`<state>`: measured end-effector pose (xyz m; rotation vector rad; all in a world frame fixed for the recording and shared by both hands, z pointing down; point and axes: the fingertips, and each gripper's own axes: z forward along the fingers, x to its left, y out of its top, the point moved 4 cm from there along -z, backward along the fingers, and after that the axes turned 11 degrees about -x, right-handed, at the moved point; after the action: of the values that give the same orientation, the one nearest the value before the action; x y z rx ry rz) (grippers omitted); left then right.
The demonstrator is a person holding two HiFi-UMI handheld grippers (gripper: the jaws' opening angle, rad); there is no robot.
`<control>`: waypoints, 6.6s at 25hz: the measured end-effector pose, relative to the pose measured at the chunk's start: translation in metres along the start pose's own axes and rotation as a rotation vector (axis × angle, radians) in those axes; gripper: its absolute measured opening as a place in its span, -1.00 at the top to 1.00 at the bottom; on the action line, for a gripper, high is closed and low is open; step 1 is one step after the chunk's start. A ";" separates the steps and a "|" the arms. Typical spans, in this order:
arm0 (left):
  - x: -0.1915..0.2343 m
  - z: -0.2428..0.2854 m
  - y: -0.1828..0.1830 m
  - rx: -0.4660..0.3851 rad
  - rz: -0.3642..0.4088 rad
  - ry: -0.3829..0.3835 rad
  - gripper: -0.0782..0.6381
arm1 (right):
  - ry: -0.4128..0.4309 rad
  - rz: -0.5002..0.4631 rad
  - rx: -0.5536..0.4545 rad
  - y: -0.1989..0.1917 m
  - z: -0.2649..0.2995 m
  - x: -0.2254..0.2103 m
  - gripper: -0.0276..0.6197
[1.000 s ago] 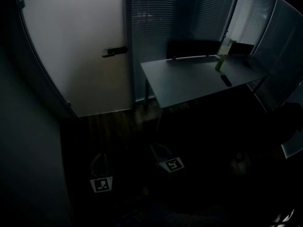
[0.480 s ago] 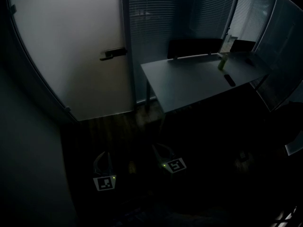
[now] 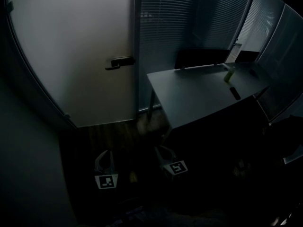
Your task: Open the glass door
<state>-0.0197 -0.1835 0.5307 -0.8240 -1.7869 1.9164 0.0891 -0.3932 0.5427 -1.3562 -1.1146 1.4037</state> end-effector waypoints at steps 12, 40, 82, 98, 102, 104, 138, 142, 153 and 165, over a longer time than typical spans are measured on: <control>0.075 0.099 -0.018 -0.026 0.034 -0.049 0.77 | -0.019 -0.019 -0.027 0.002 0.119 -0.014 0.91; 0.147 0.285 -0.029 0.001 0.068 -0.052 0.77 | -0.028 -0.001 0.003 0.012 0.284 -0.098 0.91; 0.180 0.531 -0.075 0.266 0.732 -0.479 0.17 | -0.119 0.069 -0.002 0.004 0.367 -0.227 0.91; 0.179 0.550 -0.095 0.363 0.821 -0.606 0.32 | -0.136 0.111 -0.003 -0.003 0.377 -0.245 0.91; 0.178 0.552 -0.097 0.372 0.843 -0.646 0.38 | -0.153 0.133 0.010 -0.001 0.384 -0.245 0.91; 0.178 0.551 -0.100 0.376 0.856 -0.664 0.43 | -0.151 0.147 0.006 -0.002 0.390 -0.242 0.91; 0.170 0.545 -0.127 0.245 0.939 -0.661 0.77 | -0.186 0.085 -0.035 -0.013 0.352 -0.250 0.91; 0.167 0.537 -0.126 0.235 0.943 -0.670 0.77 | -0.194 0.089 -0.044 -0.014 0.344 -0.248 0.91; 0.162 0.503 -0.103 0.222 0.965 -0.704 0.77 | -0.235 0.097 -0.044 0.012 0.312 -0.207 0.91; 0.148 0.457 -0.103 0.179 0.979 -0.766 0.77 | -0.294 0.081 -0.074 0.000 0.270 -0.167 0.91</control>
<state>-0.4404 -0.4235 0.6155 -1.1154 -1.6366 3.3308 -0.1752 -0.5647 0.5828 -1.2855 -1.3255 1.6751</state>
